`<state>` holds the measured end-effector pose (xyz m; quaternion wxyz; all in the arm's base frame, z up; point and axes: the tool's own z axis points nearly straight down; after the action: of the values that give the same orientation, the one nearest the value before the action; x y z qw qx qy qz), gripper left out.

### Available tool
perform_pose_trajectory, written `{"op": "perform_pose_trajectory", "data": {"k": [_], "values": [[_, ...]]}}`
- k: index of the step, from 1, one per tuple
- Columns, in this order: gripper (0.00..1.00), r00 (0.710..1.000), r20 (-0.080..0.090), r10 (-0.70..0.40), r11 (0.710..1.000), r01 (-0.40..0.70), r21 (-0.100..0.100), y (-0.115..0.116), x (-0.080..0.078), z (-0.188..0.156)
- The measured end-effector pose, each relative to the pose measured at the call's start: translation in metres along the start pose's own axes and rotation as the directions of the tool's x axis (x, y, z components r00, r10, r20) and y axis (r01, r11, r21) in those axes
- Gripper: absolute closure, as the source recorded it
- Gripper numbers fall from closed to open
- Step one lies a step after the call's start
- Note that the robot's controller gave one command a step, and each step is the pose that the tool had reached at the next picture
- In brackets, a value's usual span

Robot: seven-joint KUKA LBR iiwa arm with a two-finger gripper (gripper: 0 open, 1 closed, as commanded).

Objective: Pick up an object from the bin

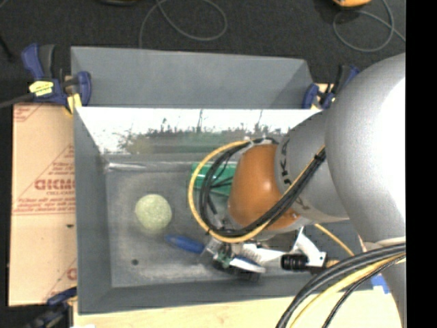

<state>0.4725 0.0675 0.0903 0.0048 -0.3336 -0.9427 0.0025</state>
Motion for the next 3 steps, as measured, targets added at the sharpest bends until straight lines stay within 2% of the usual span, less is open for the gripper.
{"op": "perform_pose_trajectory", "data": {"k": [2,3], "values": [[1.0,1.0,0.009,-0.004,1.0,0.004,-0.009,0.001,-0.002,-0.035],[1.0,1.0,0.005,-0.005,1.0,0.005,-0.004,0.0,-0.001,-0.048]]}}
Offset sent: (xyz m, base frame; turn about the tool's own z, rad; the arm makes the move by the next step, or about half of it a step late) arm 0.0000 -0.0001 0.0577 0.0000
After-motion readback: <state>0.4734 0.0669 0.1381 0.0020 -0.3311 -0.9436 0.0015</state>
